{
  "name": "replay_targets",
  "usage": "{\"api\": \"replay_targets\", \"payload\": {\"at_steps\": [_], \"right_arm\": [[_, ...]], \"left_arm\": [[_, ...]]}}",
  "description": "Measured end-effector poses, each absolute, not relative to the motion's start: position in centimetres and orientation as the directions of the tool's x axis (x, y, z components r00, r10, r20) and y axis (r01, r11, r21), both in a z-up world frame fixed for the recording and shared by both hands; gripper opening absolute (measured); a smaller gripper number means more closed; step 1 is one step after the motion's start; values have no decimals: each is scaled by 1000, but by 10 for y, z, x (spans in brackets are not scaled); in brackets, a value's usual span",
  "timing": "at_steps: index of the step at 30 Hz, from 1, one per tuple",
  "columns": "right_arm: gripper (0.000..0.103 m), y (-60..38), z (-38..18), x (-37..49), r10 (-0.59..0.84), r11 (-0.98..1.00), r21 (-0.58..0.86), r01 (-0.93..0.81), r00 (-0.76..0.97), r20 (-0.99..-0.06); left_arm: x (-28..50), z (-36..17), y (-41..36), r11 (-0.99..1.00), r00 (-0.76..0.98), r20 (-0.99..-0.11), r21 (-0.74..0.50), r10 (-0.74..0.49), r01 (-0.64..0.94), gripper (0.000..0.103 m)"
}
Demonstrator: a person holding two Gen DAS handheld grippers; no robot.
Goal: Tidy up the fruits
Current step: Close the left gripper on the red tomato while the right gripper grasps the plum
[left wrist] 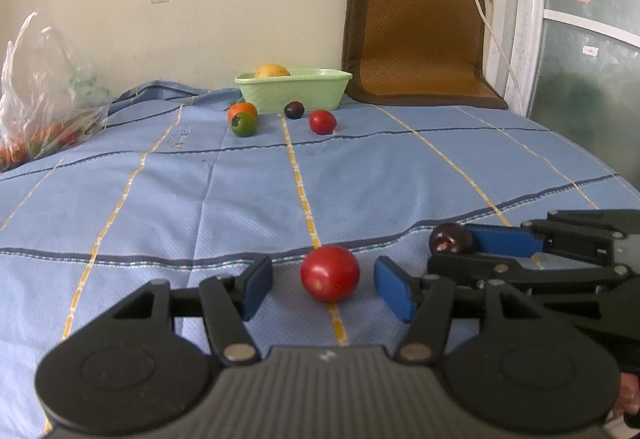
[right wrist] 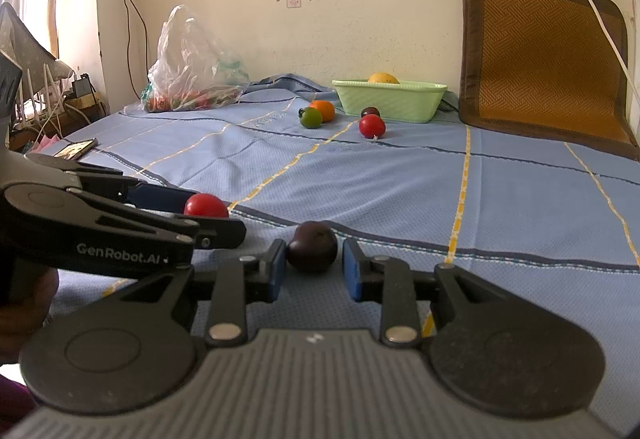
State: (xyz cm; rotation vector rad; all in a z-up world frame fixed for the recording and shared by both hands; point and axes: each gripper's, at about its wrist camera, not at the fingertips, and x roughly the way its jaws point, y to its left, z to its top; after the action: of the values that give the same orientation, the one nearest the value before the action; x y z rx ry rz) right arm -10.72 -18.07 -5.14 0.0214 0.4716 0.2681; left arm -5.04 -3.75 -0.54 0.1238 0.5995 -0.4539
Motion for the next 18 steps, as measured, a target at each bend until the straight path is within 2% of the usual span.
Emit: {"api": "replay_targets", "payload": {"at_steps": [18], "right_arm": [[34, -180, -52, -106, 258, 965, 79, -250, 855, -449]], "left_arm": [[-51, -7, -35, 889, 734, -559, -14, -386, 457, 60]]}}
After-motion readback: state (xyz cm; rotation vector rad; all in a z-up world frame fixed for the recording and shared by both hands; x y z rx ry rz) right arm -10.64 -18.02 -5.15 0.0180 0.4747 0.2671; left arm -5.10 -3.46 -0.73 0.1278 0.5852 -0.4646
